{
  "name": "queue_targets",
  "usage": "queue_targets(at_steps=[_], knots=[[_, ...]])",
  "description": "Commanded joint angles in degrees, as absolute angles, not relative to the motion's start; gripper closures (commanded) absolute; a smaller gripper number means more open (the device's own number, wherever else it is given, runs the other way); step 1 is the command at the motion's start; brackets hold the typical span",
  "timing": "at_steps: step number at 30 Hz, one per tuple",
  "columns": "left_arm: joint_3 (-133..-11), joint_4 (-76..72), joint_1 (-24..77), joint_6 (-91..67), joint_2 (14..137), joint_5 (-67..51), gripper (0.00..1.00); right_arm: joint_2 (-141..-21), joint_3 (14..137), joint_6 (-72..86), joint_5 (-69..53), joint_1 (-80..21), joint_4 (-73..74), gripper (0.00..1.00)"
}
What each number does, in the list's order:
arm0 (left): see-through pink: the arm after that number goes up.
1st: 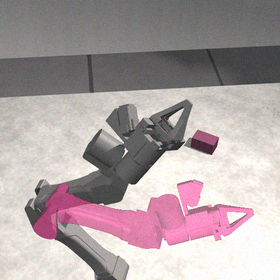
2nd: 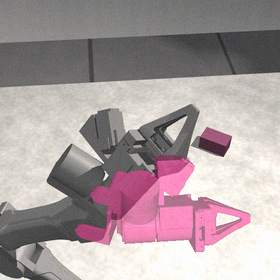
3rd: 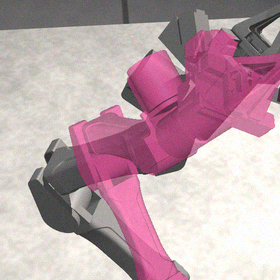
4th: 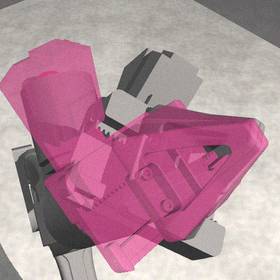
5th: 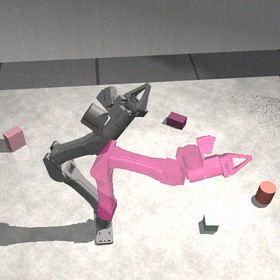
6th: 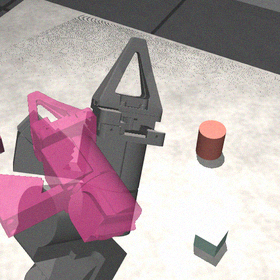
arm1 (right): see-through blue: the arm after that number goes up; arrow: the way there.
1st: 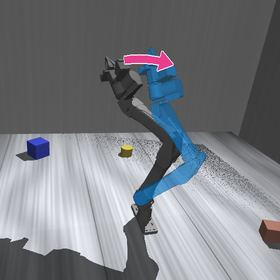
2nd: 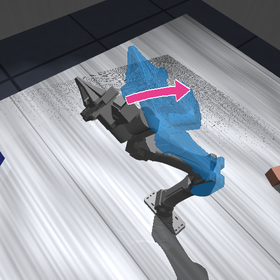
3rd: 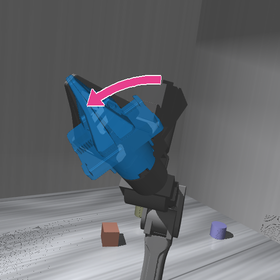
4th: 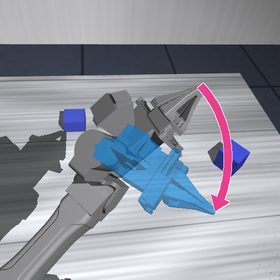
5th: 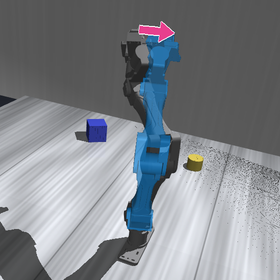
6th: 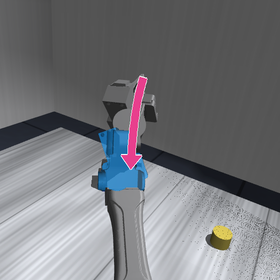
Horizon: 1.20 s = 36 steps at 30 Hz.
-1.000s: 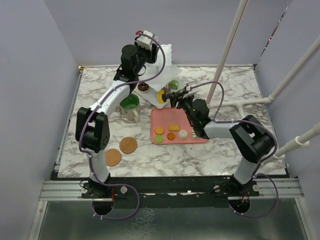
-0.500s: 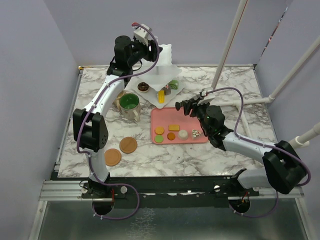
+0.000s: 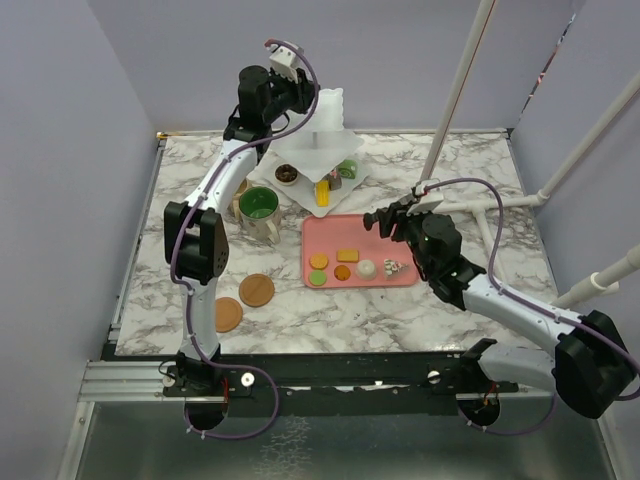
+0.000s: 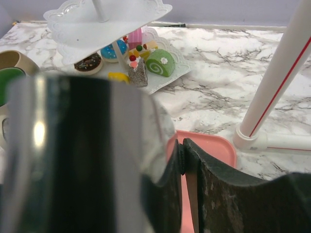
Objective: Serve the afternoon tea
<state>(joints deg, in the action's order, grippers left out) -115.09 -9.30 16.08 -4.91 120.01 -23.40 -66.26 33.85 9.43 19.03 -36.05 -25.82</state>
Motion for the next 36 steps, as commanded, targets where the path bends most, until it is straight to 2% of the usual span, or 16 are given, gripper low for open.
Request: queue_targets(at_steps=[1, 4, 10, 25, 34, 36], knots=[[-117.5, -10.8, 16.3, -6.1, 121.2, -18.1, 0.83, -63.9, 34.2, 10.3, 21.5, -36.4, -21.2, 0.42], [-116.2, -12.4, 17.1, -4.6, 120.7, -14.9, 0.94, -63.0, 34.5, 10.3, 22.2, -36.4, -19.3, 0.42], [-111.6, -17.8, 19.1, -1.4, 118.4, -9.1, 0.97, -60.2, 36.0, 10.3, 24.4, -36.3, -13.9, 0.42], [-109.1, -22.6, 22.3, -2.2, 116.1, 8.8, 1.00, -57.4, 44.8, 16.1, 25.3, -36.3, 16.5, 0.45], [-107.8, -20.7, 24.7, -2.9, 115.2, 17.5, 1.00, -55.1, 42.2, 21.4, 23.9, -36.4, 18.4, 0.45], [-107.3, -20.2, 24.7, -3.4, 115.0, 18.0, 0.97, -54.9, 40.9, 21.4, 23.3, -36.4, 16.4, 0.45]])
